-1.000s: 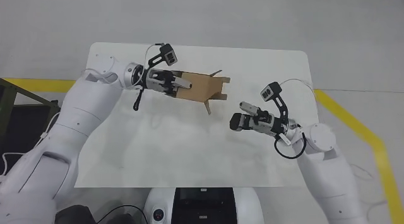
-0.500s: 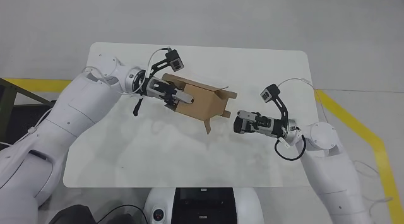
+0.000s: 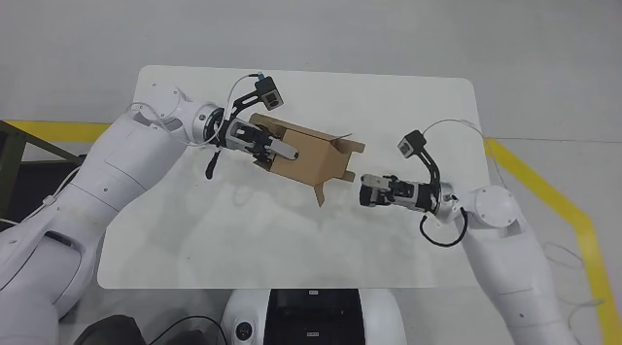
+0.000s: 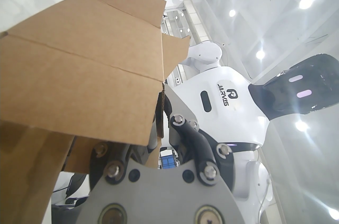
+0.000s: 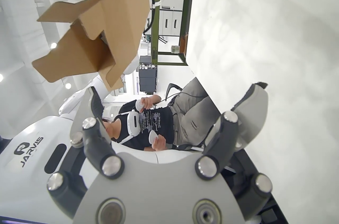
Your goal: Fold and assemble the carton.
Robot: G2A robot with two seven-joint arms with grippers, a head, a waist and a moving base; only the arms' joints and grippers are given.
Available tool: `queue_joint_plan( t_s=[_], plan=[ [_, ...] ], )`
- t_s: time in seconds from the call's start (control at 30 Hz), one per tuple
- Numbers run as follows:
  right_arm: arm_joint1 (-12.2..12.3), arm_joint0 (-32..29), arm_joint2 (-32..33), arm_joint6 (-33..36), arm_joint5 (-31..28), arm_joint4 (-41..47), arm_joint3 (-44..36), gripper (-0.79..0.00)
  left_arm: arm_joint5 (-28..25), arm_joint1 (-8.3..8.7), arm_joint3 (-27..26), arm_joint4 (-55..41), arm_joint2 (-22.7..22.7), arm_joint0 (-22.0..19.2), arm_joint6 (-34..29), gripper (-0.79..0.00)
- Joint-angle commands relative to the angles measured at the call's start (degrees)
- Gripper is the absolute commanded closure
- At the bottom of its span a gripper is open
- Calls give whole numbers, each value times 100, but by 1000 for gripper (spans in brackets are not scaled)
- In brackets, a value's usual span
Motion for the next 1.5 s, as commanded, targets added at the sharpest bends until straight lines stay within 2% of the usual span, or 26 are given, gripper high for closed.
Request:
queue_joint_plan(
  t_s=[0.0,0.3,0.7,1.17,1.47],
  plan=[
    [9,56,-15,52,-94,-3,158,-785,120,-3,-34,-63,-45,105,106,0],
    [2,258,-178,-239,-543,-20,706,-785,603,-105,184,-314,18,185,-26,0],
    [-71,531,-696,-421,-723,94,914,-785,644,-221,227,-528,315,120,-26,0],
    [-98,709,-981,-529,-702,200,776,-785,602,-272,334,-491,574,-7,-26,0],
    [-120,797,-1160,-652,-766,197,784,-785,584,-283,452,-688,589,-53,-26,0]
  ],
)
